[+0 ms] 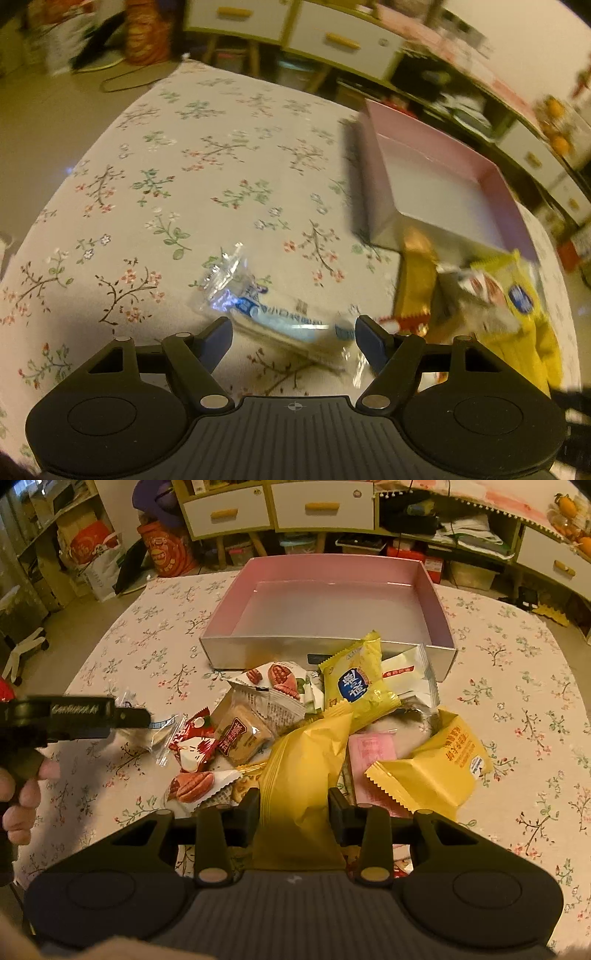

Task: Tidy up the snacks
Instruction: 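Grasp white-blue wrapped bar with left tool while right tool grasps yellow bag, then carry the held bar and yellow bag with both tools over the pink box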

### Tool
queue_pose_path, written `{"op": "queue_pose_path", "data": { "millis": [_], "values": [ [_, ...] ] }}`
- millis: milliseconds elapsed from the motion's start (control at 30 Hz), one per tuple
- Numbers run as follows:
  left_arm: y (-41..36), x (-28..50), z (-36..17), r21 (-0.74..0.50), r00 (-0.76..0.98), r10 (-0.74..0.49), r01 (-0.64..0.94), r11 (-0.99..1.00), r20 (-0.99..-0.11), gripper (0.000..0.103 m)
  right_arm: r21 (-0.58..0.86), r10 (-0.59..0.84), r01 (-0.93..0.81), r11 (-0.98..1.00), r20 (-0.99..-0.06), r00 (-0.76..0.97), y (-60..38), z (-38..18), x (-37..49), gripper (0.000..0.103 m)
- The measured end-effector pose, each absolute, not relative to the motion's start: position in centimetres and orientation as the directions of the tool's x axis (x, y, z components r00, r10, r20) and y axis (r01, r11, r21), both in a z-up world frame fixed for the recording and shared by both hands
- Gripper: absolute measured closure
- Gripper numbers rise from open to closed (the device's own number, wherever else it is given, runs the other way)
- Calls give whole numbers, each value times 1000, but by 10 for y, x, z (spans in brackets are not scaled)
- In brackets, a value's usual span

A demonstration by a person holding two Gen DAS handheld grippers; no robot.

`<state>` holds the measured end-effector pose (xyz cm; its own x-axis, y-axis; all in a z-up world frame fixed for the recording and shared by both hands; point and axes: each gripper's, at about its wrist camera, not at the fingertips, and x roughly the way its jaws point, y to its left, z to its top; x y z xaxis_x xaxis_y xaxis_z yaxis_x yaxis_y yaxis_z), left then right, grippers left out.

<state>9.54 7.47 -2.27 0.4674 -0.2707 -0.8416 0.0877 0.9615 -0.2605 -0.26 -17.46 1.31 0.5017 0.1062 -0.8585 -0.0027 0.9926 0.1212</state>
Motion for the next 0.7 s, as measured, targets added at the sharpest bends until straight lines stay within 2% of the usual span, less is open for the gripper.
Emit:
{"op": "queue_pose_path", "data": {
  "millis": [267,400,433,500,533,567,600,700],
  "values": [
    [48,105,-25,-136,524,-131,29,990,-842,29,111,109,-27,993,-861,496,-170,13,-3,68],
    [41,106,-31,-76,503,-76,20,997,-861,31,115,114,-28,993,-862,494,-173,14,-3,67],
    [40,106,-32,-69,494,-74,28,997,-866,36,116,115,-29,993,-863,492,-174,14,-3,67],
    [40,104,-34,-62,467,-82,58,996,-881,60,123,122,-31,992,-863,490,-177,15,-3,67],
    [40,101,-34,-48,466,-77,74,996,-881,64,127,126,-32,991,-862,491,-178,15,-3,67],
    [39,99,-34,-30,464,-74,100,994,-883,73,130,128,-30,991,-862,490,-180,15,-3,67],
    [39,97,-33,-25,458,-84,134,991,-885,77,136,132,-27,990,-862,490,-182,16,-2,67],
    [42,91,-30,-53,426,-141,211,976,-893,81,167,156,-22,986,-859,487,-188,17,0,67]
  ]
}}
